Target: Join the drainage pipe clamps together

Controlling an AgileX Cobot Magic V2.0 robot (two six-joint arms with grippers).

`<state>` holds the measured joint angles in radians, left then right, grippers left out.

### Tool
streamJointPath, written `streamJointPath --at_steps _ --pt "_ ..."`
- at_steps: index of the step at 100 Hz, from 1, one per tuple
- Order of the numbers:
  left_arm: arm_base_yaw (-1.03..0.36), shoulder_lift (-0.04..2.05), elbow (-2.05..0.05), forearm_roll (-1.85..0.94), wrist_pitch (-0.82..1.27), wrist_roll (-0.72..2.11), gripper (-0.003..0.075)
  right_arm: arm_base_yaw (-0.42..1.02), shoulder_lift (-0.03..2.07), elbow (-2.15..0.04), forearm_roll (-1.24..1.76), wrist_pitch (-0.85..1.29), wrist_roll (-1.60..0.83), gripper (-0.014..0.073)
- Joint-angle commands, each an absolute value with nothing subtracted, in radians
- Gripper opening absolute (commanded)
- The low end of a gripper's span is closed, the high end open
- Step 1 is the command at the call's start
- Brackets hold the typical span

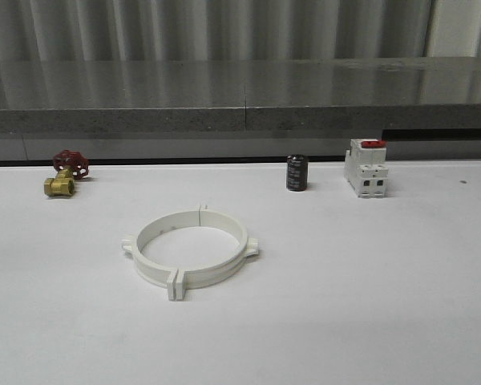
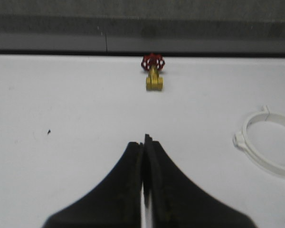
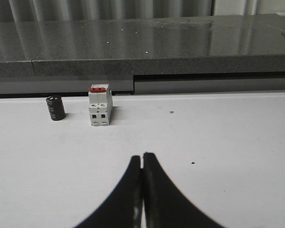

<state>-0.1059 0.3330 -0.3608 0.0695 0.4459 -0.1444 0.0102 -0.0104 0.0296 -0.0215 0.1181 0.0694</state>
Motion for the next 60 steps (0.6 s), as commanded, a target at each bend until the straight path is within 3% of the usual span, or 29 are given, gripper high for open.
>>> streamJointPath --at_steps 1,22,47,60 --pt "-0.105 0.297 -0.335 0.083 0.224 -0.144 -0.0020 0.003 -0.028 0.010 -0.031 0.035 0.070 -0.0067" --pt "-0.105 0.149 -0.150 0.111 0.019 -0.144 -0.0020 0.003 -0.028 0.010 -0.031 0.036 0.070 -0.0067" --pt "-0.105 -0.041 -0.006 0.139 0.017 -0.203 -0.0020 0.003 -0.028 0.010 -0.031 0.036 0.070 -0.0067" --pt "-0.105 -0.034 0.035 0.153 0.008 -0.270 -0.0020 0.003 -0.028 0.010 -0.031 0.036 0.070 -0.0067"
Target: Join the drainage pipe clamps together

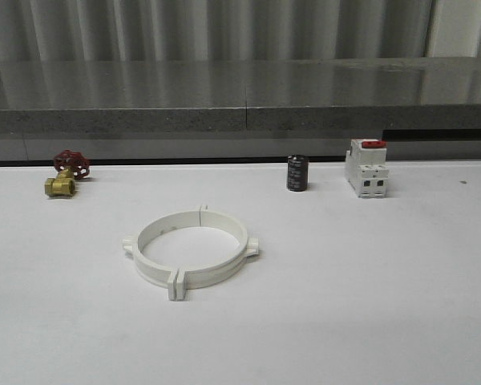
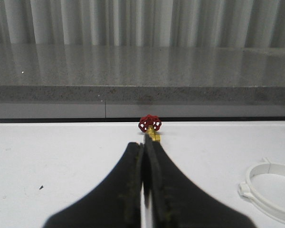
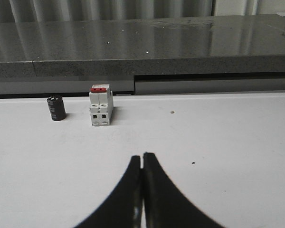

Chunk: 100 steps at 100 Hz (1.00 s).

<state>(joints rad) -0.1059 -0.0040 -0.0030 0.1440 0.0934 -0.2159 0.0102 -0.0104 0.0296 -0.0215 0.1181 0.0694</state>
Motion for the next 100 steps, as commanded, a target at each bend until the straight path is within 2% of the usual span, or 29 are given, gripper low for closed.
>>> streamJointPath --at_steps 1,100 --pt "-0.105 -0.036 0.038 0.153 0.008 -0.273 -0.0020 0.003 -0.028 0.010 -0.031 0.037 0.070 -0.0067" --pt "-0.105 -0.036 0.044 0.170 0.016 -0.282 -0.0020 0.003 -0.028 0.010 -0.031 0.037 0.070 -0.0067"
